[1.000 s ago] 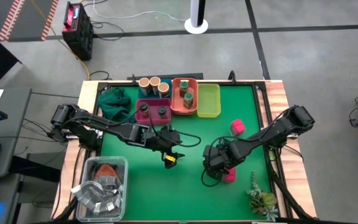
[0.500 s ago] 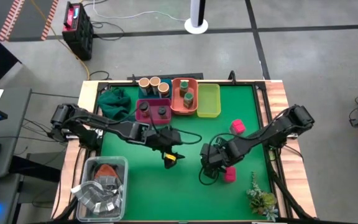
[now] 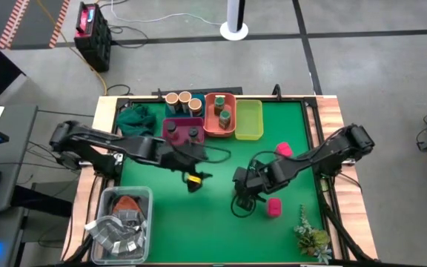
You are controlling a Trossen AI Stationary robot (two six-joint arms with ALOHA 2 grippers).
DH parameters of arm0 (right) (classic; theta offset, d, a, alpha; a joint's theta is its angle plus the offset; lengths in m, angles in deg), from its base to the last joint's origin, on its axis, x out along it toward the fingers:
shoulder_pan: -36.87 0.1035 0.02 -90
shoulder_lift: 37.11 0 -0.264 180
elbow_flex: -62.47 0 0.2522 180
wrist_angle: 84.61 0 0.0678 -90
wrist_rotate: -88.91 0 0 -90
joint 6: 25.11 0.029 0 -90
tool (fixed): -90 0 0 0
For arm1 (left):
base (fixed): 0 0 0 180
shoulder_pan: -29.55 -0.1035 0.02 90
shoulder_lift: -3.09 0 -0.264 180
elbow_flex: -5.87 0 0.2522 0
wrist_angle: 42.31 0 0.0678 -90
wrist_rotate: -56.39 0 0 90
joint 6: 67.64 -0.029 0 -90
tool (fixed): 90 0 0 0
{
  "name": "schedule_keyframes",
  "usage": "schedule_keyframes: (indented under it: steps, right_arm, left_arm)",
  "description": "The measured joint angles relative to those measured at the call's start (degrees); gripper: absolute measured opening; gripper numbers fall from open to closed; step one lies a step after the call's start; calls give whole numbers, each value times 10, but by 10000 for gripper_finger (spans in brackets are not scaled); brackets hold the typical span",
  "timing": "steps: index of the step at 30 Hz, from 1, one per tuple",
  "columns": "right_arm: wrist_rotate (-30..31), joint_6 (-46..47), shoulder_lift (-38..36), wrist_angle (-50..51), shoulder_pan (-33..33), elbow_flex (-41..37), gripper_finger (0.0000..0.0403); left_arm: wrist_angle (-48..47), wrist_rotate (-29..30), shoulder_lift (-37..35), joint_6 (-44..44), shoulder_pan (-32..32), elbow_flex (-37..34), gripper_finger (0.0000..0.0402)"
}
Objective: Sort spices by type
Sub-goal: Put the black seasoning bottle into the red bin
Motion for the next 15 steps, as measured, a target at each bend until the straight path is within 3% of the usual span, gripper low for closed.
schedule_keyframes:
  steps: [6, 11, 15]
  right_arm:
    - [4, -69, 0, -1, -31, 50, 224]
    - [4, -120, 0, -1, -57, 93, 224]
    - [4, -154, 0, -3, -74, 130, 224]
  left_arm:
    - [8, 85, -104, -43, -2, -47, 283]
    - [39, 40, -148, -17, -3, -115, 283]
    - [114, -8, -138, 19, 1, -165, 283]
